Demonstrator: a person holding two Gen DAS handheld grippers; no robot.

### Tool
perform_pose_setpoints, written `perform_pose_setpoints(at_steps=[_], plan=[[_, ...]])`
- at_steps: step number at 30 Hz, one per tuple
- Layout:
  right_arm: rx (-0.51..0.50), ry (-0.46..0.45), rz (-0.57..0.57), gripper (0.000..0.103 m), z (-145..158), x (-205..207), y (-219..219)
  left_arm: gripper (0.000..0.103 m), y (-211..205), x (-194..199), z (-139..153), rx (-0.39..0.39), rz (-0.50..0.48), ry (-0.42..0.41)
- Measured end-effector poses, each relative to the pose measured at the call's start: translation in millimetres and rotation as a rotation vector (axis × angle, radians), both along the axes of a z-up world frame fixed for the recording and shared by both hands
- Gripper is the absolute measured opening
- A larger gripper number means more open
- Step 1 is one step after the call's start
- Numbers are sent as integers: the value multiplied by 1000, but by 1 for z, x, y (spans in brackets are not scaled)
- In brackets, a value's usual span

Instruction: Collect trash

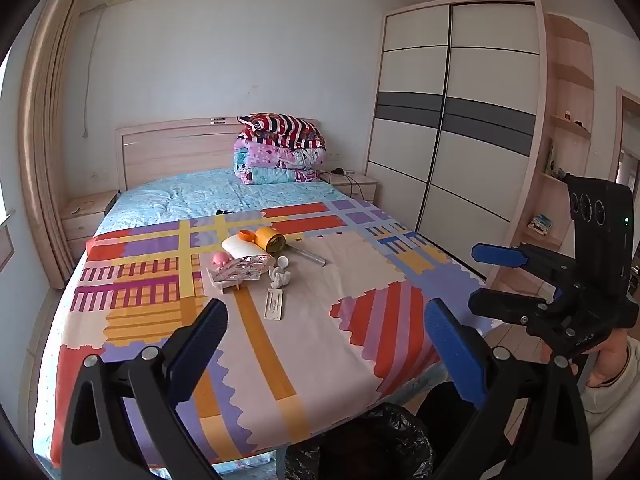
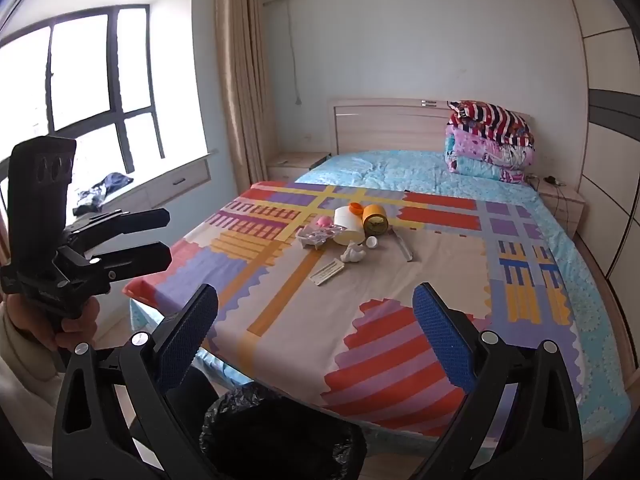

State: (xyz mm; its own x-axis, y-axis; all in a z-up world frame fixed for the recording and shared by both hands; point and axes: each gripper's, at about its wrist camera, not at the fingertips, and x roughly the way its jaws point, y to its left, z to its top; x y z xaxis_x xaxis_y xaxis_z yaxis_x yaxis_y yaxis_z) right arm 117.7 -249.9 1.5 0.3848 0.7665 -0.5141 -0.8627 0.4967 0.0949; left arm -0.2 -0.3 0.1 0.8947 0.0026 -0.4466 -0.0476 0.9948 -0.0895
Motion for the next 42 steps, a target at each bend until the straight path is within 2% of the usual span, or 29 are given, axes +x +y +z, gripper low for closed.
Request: perform_pose_setpoints(at_steps=[42], plan=[[-12, -26, -5, 99, 4, -2, 0, 95, -4, 4, 1, 8, -19, 5]])
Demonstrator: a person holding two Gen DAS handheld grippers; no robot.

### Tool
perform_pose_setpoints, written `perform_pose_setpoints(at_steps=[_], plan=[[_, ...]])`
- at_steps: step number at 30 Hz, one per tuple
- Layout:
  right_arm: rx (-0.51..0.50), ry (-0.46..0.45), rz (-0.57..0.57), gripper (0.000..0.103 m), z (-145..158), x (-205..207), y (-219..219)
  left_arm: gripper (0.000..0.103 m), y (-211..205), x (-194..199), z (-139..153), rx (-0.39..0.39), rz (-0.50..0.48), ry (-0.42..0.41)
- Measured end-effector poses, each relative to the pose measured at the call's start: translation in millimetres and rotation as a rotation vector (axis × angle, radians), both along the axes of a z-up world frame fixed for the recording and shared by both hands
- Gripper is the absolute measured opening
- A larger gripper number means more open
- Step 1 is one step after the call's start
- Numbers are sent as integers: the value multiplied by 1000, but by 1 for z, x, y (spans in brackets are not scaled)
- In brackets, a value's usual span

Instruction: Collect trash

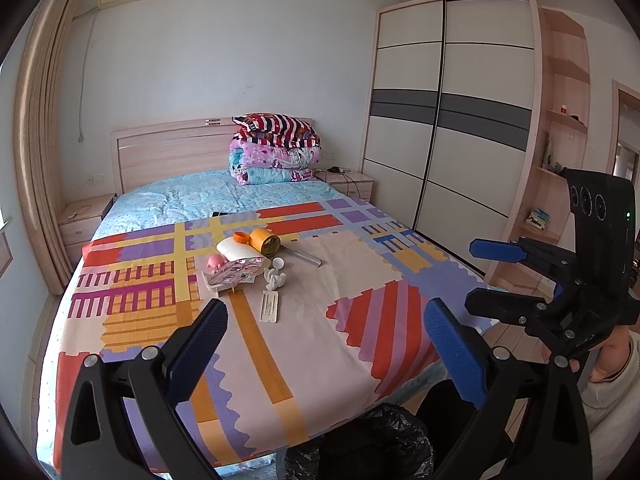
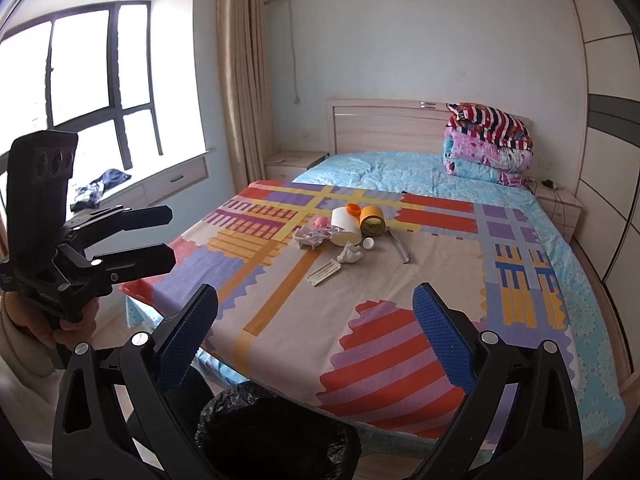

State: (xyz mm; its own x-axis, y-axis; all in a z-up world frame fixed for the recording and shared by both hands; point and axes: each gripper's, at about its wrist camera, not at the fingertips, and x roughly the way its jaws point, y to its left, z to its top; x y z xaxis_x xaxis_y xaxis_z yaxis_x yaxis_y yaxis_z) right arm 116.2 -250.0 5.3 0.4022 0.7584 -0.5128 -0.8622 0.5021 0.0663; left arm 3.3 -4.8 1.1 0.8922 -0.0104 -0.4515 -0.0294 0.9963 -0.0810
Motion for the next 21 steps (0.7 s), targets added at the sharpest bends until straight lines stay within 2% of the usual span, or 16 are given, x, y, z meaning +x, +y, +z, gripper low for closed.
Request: perform_pose_setpoints(at_steps=[21], plan=[[-10, -5, 12, 99, 3, -1, 5, 95, -1, 4, 1, 8, -1, 8]])
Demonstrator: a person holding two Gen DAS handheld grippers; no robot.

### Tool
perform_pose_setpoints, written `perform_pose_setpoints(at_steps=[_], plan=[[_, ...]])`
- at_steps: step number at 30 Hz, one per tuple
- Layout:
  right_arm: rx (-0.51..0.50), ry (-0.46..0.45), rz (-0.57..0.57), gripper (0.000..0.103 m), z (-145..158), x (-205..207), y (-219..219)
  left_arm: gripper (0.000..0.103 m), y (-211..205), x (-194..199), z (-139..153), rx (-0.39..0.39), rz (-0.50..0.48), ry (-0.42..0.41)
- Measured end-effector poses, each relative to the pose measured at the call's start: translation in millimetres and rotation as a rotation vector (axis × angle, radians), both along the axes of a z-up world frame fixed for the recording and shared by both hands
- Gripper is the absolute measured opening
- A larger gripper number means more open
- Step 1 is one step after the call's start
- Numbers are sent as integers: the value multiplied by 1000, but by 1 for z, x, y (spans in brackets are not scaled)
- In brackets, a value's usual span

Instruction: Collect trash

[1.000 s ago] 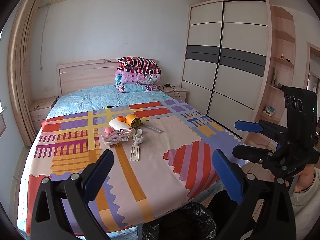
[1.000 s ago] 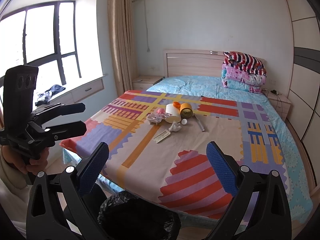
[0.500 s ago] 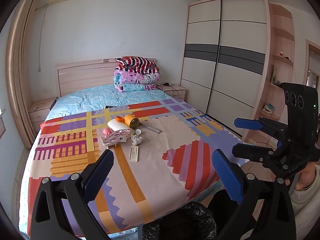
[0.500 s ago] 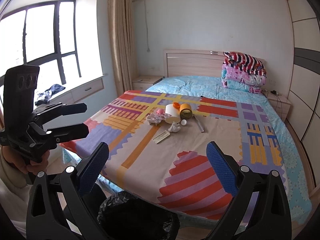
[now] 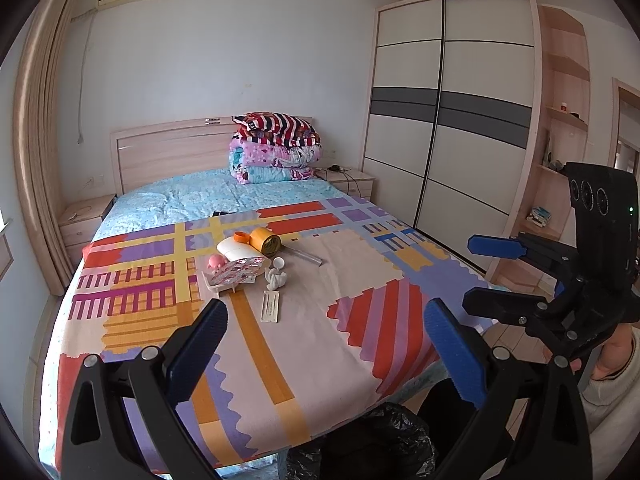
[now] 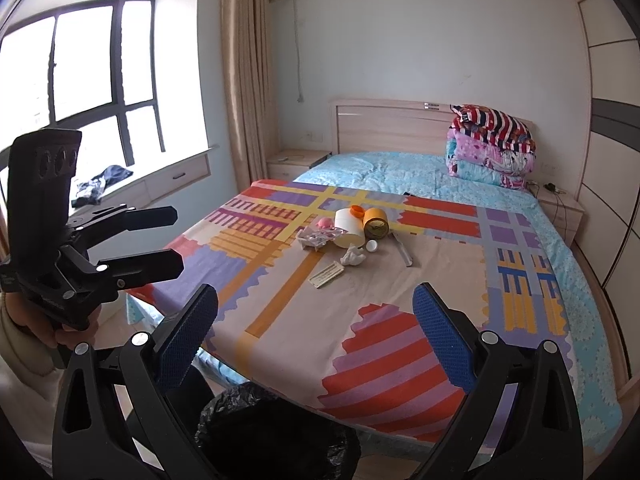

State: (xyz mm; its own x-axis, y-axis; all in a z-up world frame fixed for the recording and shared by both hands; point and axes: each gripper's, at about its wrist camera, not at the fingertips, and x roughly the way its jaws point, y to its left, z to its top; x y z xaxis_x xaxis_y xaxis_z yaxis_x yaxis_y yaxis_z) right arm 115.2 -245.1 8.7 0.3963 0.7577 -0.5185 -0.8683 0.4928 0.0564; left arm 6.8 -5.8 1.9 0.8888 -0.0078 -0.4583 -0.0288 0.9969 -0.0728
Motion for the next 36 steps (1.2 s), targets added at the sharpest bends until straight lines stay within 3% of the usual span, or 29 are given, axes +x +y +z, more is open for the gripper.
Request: perform_pose_setpoints(at_steps=[36], plan=[[-8, 10, -22, 99, -3, 10, -3, 95, 7, 2, -3, 8, 18, 5]])
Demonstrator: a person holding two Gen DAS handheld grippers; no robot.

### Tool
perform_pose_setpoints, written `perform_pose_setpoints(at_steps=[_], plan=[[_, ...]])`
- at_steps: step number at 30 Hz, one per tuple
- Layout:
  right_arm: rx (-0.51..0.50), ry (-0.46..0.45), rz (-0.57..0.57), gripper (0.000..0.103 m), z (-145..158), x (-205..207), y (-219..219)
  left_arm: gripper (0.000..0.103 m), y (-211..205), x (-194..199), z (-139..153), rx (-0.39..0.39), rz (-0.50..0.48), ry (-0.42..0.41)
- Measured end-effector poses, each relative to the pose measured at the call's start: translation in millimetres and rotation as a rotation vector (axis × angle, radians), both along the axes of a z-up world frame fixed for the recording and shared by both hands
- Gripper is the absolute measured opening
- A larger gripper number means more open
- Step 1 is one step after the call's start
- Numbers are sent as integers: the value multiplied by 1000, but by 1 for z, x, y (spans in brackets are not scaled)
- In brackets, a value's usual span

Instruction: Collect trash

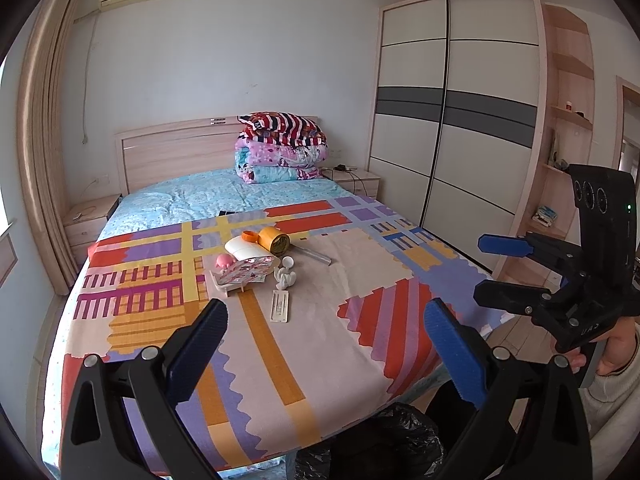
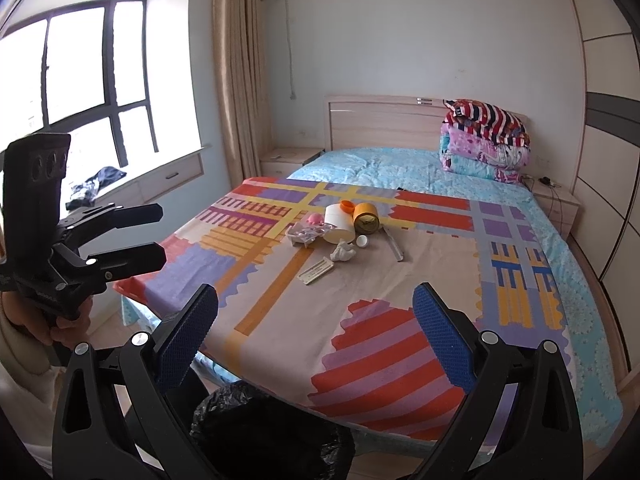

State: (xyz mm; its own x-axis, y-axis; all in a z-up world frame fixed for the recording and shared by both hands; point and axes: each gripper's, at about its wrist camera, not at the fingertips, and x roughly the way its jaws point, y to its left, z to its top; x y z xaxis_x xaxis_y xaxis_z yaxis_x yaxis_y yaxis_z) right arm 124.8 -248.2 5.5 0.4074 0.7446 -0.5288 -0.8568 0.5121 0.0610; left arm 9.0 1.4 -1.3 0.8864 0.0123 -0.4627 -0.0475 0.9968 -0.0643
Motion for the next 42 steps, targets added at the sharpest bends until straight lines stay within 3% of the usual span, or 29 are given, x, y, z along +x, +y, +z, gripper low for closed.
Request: perform_pose_setpoints(at_steps=[16, 34, 36, 40, 42], plan=[[-73, -5, -31, 98, -31, 81, 47, 95, 27, 65, -26, 118, 30, 81], [-210, 125, -66, 98, -100, 183, 130, 94, 61, 170, -82, 252, 68, 250], [-222, 135, -76, 98, -106, 193, 136, 87, 63, 179, -90, 263, 68, 274], [-252, 157, -86, 86, -117, 207, 149, 84, 66, 194, -101, 292, 74, 299], [-262, 161, -90, 86, -120, 210, 153, 81, 66, 200, -107, 317, 80, 308]])
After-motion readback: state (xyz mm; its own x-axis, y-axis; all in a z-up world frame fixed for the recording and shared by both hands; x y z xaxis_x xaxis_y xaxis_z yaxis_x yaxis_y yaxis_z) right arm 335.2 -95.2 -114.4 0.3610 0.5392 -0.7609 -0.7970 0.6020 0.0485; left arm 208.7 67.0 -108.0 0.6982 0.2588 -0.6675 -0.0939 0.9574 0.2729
